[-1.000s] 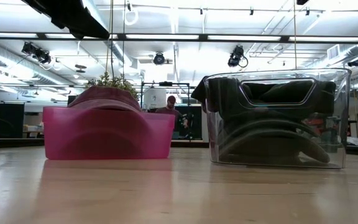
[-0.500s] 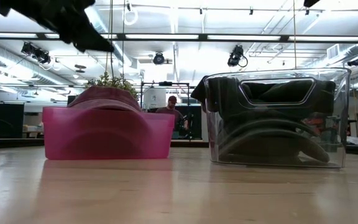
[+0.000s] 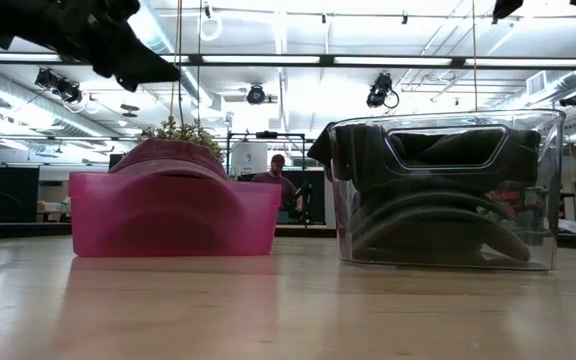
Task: Pick & Place hat
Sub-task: Return to home position
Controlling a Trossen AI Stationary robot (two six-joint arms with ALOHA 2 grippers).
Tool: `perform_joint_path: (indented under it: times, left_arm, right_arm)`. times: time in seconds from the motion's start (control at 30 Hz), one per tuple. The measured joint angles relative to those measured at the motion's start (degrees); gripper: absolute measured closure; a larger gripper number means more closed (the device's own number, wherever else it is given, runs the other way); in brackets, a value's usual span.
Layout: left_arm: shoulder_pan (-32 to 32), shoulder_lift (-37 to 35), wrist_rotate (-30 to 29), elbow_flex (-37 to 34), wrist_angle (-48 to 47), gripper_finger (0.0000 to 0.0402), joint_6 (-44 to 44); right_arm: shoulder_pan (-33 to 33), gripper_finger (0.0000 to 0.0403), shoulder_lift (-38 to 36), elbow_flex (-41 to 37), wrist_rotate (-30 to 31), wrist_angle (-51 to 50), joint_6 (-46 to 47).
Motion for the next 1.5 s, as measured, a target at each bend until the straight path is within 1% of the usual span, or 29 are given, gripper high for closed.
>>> perform_joint_path:
  times: [0.07, 0.2, 0.3, 0.37, 0.47, 0.63, 0.87, 1.13, 1.5]
  left_arm:
    - [-0.02, -2.43, -0.09, -1.27, 1.00, 0.0335, 0.00]
    - [-0.02, -7.54, -0.17, -3.73, 2.66, 0.0335, 0.85]
    - [-0.07, -11.44, -0.18, -5.55, 3.24, 0.0335, 1.04]
    - [-0.07, -14.10, 0.02, -7.07, 5.80, 0.0335, 1.05]
    - [-0.07, -18.50, 1.12, -9.22, 8.09, 0.0335, 2.08]
    - [-0.07, -25.17, 1.29, -12.46, 8.04, 0.0335, 2.26]
    - [-0.07, -32.16, 0.90, -15.42, 8.12, 0.0335, 2.47]
    - [-0.07, -36.43, 0.71, -16.83, 7.92, 0.0335, 2.27]
    - [-0.07, -36.53, 0.70, -16.83, 8.33, 0.0335, 2.44]
  right_arm:
    - [0.00, 0.0150, -1.32, -1.15, 0.01, 2.09, 0.00]
    - [0.00, 0.0150, -4.17, -6.43, 0.17, 10.16, 0.16]
    - [0.00, 0.0150, -5.79, -9.64, 1.38, 14.72, -1.10]
    - [0.00, 0.0150, -6.76, -10.59, 2.11, 16.57, -1.42]
    - [0.00, 0.0150, -7.94, -11.10, 2.14, 17.17, -1.51]
    - [0.00, 0.0150, -9.08, -11.12, 2.06, 15.41, -0.88]
    - [0.02, 0.0150, -9.08, -11.34, 0.36, 17.15, -1.96]
    - [0.02, 0.0150, -9.08, -17.05, 0.20, 28.64, -1.44]
    - [0.02, 0.0150, -9.08, -17.20, 0.20, 29.48, -0.84]
